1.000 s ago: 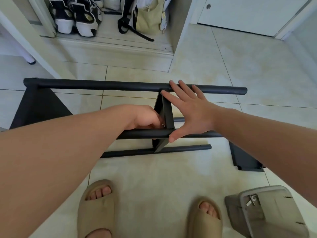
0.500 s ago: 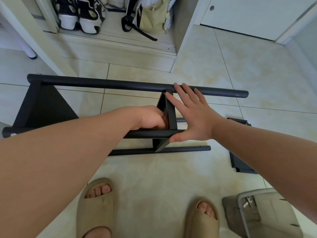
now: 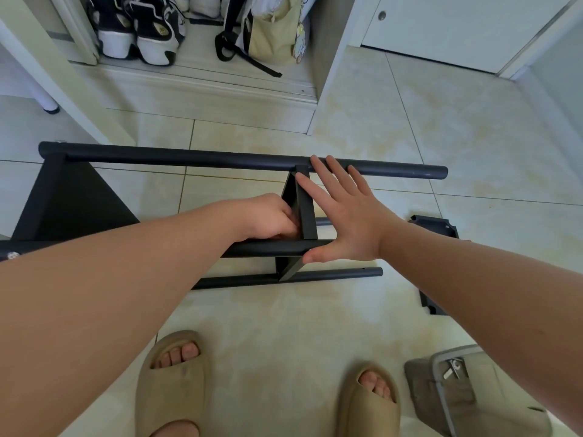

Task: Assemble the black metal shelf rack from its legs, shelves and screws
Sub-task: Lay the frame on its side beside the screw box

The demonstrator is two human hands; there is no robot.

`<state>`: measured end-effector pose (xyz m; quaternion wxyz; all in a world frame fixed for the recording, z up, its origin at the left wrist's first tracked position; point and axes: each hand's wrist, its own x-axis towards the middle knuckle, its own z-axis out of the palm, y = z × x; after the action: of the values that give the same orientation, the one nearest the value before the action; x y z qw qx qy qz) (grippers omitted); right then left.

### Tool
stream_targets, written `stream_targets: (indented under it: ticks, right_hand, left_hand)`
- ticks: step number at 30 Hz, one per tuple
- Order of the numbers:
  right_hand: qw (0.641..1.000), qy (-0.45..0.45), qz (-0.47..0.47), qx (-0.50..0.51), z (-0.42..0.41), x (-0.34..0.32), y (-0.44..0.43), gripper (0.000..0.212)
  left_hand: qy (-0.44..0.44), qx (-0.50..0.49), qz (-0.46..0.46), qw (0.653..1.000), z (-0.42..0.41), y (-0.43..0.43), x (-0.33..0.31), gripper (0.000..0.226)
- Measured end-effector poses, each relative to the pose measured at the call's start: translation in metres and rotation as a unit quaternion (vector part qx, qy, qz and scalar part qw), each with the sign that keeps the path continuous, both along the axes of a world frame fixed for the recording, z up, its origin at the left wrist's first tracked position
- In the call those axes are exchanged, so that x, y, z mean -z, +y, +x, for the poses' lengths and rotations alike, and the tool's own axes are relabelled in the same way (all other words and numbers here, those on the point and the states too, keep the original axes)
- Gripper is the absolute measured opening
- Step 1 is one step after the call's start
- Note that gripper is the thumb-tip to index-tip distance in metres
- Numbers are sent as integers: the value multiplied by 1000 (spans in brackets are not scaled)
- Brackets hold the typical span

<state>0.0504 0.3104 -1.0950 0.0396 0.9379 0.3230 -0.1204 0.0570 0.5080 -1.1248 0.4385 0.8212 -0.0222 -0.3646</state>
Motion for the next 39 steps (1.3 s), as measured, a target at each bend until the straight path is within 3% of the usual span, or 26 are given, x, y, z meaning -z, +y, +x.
stream_targets:
  ticks: [6, 10, 16, 23, 39]
  right_hand:
    - [1000, -1, 2, 2, 0, 1, -1, 127]
    - [1000, 1, 8, 3, 0, 1, -1, 127]
    - [1000, 0, 11, 4, 0, 2, -1, 127]
    - [1000, 1, 22, 4, -1, 3, -2, 126]
    - [1000, 8, 27, 6, -1, 1, -2, 126]
  left_hand:
    - [27, -18, -18, 999, -1, -1, -3, 15]
    - [90, -35, -70, 993, 0, 1, -5, 12]
    - [151, -20, -72, 986, -2, 2, -11, 11]
    - [168, -28, -69, 983, -1, 2, -10, 21]
    - [148, -8, -79, 986, 0, 3, -7, 14]
